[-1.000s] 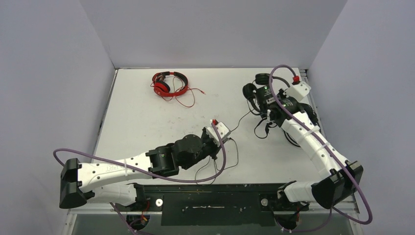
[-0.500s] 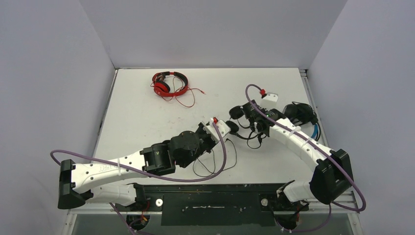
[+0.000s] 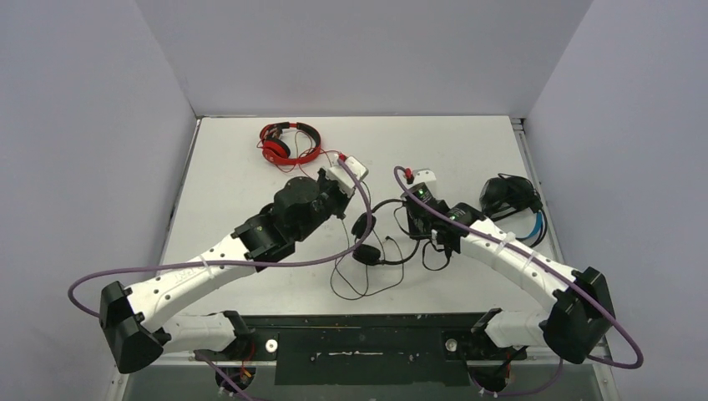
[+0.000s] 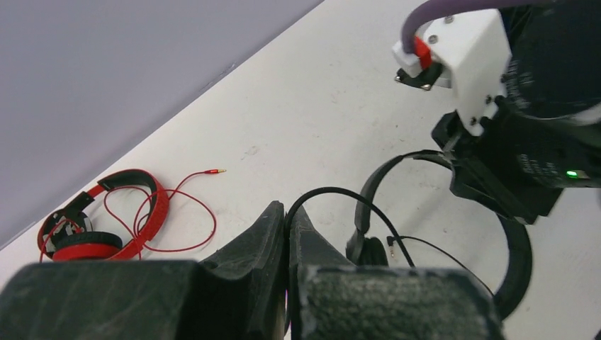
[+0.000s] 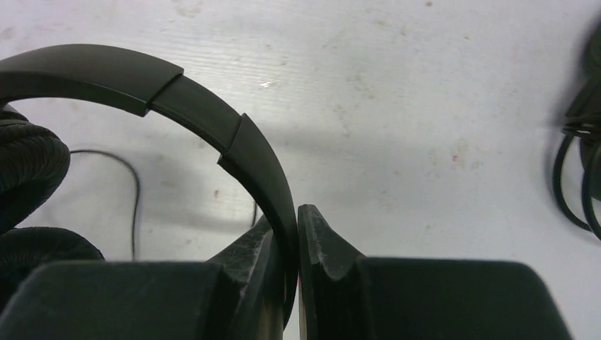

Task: Wrap the headphones
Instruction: Wrap the headphones cable around the headphones.

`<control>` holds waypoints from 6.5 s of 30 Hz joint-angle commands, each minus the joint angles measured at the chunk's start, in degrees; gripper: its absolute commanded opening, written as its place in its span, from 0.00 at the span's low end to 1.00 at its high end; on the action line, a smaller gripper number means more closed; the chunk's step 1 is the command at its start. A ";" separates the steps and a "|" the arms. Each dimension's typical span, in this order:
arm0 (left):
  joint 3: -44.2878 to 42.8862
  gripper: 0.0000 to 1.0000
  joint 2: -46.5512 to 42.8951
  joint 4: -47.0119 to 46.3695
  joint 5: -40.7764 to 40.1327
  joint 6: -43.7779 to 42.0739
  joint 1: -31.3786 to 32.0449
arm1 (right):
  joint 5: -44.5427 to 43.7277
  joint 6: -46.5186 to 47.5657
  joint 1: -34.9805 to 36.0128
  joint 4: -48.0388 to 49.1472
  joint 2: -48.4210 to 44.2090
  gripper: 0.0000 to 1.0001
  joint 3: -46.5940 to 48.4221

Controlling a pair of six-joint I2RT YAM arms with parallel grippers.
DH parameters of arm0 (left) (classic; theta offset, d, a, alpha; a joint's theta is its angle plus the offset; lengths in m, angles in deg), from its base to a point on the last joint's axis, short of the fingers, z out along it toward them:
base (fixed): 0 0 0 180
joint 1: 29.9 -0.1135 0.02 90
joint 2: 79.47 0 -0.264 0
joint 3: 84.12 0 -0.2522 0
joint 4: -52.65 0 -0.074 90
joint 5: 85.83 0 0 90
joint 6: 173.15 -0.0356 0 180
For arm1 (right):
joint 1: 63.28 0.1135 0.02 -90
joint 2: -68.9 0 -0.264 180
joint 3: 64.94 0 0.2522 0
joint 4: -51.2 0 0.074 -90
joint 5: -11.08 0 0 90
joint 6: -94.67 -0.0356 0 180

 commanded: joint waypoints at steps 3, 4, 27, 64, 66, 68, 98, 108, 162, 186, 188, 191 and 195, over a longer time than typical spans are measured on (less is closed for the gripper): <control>-4.30 0.00 5.72 -3.88 14.28 2.92 -8.10 | 9.12 5.23 4.86 0.98 -5.10 0.00 2.80; -4.61 0.00 6.39 -4.43 15.65 3.75 -9.21 | 8.82 5.44 5.85 -0.11 -5.19 0.00 3.38; -3.55 0.00 15.36 -14.50 28.61 21.07 -22.97 | 14.98 6.26 8.55 -2.30 -12.00 0.00 6.50; 17.99 0.32 17.98 -62.64 35.39 51.23 -23.96 | 7.43 -14.56 7.50 5.55 -14.41 0.00 27.91; 19.05 0.34 17.96 -63.91 33.34 50.95 -23.02 | 5.03 -17.00 7.50 5.02 -14.32 0.00 29.46; 18.89 0.34 18.57 -64.54 32.83 50.34 -21.88 | 3.90 -19.31 7.42 4.93 -14.30 0.00 30.64; 22.23 0.73 29.03 -71.64 25.20 39.43 -9.72 | -11.16 -26.30 7.41 -11.80 -6.07 0.00 49.73; 26.53 0.95 11.52 -49.98 11.46 29.76 -7.63 | -11.54 -25.65 7.15 -10.85 -6.15 0.00 48.00; 34.04 0.00 9.91 -39.36 6.94 31.57 -1.21 | -31.24 -26.35 2.17 -15.57 -4.80 0.00 46.26; 27.62 0.00 -11.90 -10.87 6.85 27.53 1.80 | -33.32 -25.56 -14.16 -12.36 0.87 0.00 26.88; 24.89 0.00 -13.18 -7.59 8.74 26.15 1.93 | -33.29 -25.91 -14.79 -10.74 1.29 0.00 22.85; 20.00 0.00 -13.08 -1.77 10.78 25.17 2.24 | -31.86 -25.72 -15.17 -8.24 2.01 0.00 17.53; 13.32 0.00 -11.37 6.36 12.08 23.85 2.34 | -27.82 -23.60 -15.17 -5.06 3.18 0.00 12.60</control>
